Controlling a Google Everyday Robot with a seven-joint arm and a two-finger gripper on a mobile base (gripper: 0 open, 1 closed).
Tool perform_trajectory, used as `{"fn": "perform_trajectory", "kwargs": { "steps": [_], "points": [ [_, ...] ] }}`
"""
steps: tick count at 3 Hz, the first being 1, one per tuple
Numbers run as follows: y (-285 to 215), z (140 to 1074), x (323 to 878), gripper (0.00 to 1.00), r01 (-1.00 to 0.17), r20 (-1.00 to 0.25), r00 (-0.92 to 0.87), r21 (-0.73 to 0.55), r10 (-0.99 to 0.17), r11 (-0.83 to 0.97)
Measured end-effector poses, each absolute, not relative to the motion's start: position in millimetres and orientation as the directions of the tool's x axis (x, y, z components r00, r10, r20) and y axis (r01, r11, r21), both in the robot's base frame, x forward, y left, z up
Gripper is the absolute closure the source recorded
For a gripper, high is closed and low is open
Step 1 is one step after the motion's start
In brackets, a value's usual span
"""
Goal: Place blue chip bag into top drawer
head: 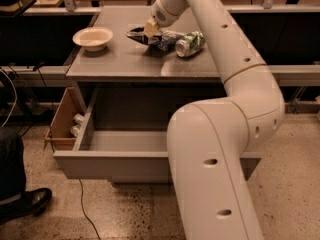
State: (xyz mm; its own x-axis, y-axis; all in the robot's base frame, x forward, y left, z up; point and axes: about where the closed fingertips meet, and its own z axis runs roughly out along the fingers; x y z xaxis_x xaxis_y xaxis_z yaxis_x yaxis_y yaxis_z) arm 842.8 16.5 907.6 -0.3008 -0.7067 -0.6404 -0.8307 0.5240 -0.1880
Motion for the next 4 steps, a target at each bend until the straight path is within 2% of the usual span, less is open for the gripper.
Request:
{"fn": "perform_trajectory", "kwargs": {
  "steps": [1,3,4],
  "points": [
    [30.4,931.2,808.0,1.0,-0.876,-0.674,-0.237,-0.164,-0.7,0.455],
    [22.0,1001.2,666.6,1.0,-0.935,-0.799,-0.125,-0.104,-0.588,0.34],
    [22.8,968.0,651.1,1.0,-0.945,-0.773,-0.162,-0.057,-0.613,0.321]
  ]
}}
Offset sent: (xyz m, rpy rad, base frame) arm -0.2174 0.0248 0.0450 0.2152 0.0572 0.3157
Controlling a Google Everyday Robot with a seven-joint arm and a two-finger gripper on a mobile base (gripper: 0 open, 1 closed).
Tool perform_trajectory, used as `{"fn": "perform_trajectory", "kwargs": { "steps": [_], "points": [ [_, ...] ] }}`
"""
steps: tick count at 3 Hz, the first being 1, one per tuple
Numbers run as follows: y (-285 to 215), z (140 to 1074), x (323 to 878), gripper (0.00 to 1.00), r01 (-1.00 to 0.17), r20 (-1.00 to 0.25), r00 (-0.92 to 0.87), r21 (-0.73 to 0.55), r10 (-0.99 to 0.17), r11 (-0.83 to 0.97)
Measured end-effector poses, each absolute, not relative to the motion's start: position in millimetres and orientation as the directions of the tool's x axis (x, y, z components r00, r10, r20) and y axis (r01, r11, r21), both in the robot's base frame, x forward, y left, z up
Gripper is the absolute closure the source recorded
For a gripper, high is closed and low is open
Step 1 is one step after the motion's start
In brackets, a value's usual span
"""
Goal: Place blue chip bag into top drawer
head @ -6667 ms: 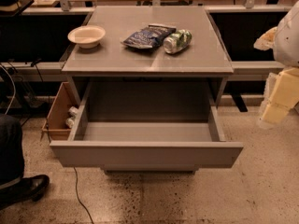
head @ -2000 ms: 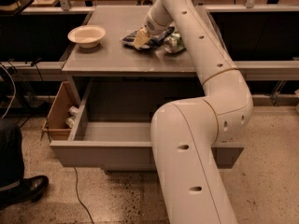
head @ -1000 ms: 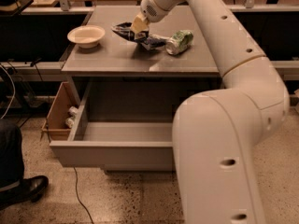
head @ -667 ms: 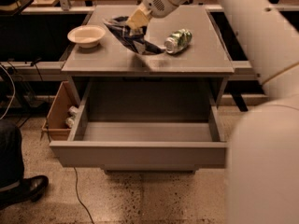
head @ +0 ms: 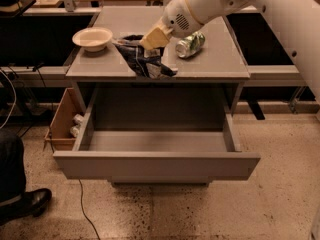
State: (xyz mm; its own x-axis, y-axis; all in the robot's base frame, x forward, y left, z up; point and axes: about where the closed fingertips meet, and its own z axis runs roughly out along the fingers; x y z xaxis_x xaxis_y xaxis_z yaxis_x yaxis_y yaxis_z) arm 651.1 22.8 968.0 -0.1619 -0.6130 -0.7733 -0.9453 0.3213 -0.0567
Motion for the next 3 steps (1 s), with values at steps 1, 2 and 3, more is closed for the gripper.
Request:
{"fn": "perform_trajectory", "kwargs": {
  "steps": [1,2,3],
  "points": [
    [23.1,967.0,649.4,1.0,-0.946,-0.774,-0.163,-0.054,-0.612,0.321],
    [27.7,950.9,622.0,1.0,-0.951,-0.778,-0.19,-0.006,-0.599,0.31],
    [23.4,939.4,578.2,1.0,-0.954,-0.788,-0.212,0.039,-0.578,0.297]
  ]
}}
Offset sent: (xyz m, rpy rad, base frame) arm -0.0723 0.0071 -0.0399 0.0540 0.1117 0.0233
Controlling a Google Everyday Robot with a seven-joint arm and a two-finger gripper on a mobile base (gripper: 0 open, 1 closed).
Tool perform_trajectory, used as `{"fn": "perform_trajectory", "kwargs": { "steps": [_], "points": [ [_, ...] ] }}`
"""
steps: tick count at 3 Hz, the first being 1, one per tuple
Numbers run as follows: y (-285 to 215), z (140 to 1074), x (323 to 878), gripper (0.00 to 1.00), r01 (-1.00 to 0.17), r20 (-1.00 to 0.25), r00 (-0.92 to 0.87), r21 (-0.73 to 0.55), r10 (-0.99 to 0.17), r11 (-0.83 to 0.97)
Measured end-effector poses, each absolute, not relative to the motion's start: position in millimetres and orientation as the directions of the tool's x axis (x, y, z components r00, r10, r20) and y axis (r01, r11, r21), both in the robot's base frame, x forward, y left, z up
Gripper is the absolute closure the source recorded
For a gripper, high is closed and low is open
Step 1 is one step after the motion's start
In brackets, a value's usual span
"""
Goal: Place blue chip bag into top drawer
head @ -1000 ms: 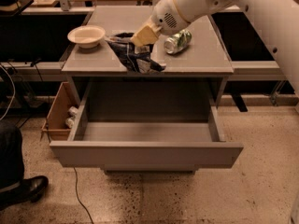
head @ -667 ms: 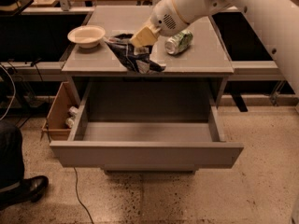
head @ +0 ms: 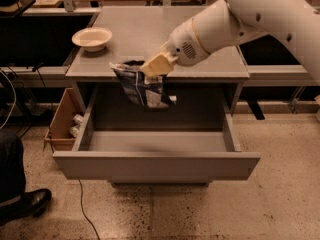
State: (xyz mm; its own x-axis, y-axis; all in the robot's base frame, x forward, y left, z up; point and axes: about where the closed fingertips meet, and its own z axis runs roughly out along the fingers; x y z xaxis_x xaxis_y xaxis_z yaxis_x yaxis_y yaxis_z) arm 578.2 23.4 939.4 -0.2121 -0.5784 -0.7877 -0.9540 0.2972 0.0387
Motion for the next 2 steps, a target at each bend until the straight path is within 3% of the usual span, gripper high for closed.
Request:
{"fn": "perform_trajectory", "kwargs": {
  "steps": [2],
  "points": [
    [3.4,884.9,539.3,1.0,-0.944,-0.792,-0.259,0.086,-0.552,0.318]
  ]
}}
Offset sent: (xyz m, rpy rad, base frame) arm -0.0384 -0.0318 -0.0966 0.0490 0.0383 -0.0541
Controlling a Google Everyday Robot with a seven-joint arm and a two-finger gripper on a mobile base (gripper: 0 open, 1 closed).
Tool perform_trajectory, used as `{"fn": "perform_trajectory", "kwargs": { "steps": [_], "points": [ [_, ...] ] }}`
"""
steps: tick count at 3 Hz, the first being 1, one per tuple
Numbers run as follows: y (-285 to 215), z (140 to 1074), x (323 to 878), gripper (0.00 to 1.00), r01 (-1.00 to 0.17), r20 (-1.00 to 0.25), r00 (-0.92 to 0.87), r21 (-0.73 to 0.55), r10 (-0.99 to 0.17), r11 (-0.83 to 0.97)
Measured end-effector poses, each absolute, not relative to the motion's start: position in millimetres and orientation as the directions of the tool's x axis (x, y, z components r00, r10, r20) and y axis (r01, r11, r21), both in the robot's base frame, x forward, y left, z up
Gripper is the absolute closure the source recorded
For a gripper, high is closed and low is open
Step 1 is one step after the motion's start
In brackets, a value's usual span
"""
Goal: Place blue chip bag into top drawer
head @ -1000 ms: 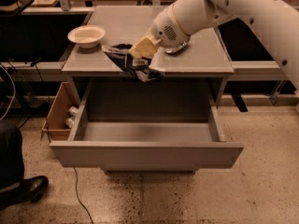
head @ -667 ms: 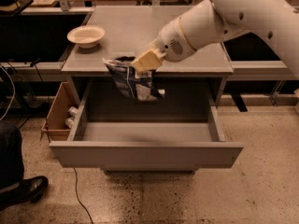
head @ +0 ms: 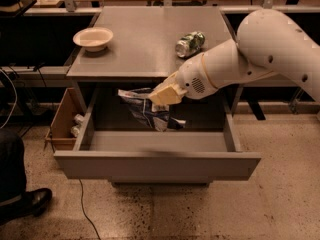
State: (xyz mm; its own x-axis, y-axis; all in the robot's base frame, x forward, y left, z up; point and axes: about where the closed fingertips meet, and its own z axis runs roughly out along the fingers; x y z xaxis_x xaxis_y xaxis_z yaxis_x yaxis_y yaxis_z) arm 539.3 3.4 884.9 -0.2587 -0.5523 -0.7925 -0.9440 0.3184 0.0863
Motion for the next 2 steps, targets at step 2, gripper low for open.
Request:
{"fn": "perform_trajectory", "kwargs": {
  "steps": [2],
  "points": [
    [8.6,822.6,580.3,1.0,-0.932,-0.805,-0.267,0.076,-0.53,0.354]
  ]
}}
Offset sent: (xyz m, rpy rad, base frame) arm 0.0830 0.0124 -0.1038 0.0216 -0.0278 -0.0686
